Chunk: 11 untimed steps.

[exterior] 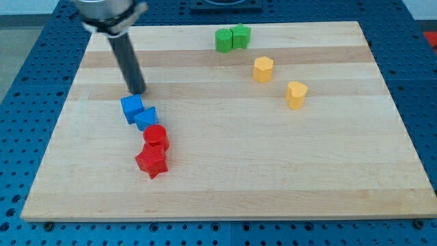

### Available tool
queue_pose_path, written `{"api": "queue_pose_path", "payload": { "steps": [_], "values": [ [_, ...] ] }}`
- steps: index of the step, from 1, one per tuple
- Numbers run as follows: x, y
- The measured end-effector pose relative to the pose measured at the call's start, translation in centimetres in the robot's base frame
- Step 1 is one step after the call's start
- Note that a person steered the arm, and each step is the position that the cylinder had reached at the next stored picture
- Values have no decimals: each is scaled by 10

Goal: Move the red star slightly right

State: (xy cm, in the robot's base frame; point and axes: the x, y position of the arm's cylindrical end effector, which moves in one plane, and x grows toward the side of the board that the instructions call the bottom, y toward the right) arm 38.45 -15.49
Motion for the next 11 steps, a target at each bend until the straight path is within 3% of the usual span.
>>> {"api": "queue_pose_path", "payload": {
  "steps": [2, 3, 4, 5, 8, 10, 11],
  "values": [
    [41, 1],
    [41, 1],
    [38, 26],
    [44, 90],
    [175, 77],
    [230, 78],
    [227, 42]
  ]
}}
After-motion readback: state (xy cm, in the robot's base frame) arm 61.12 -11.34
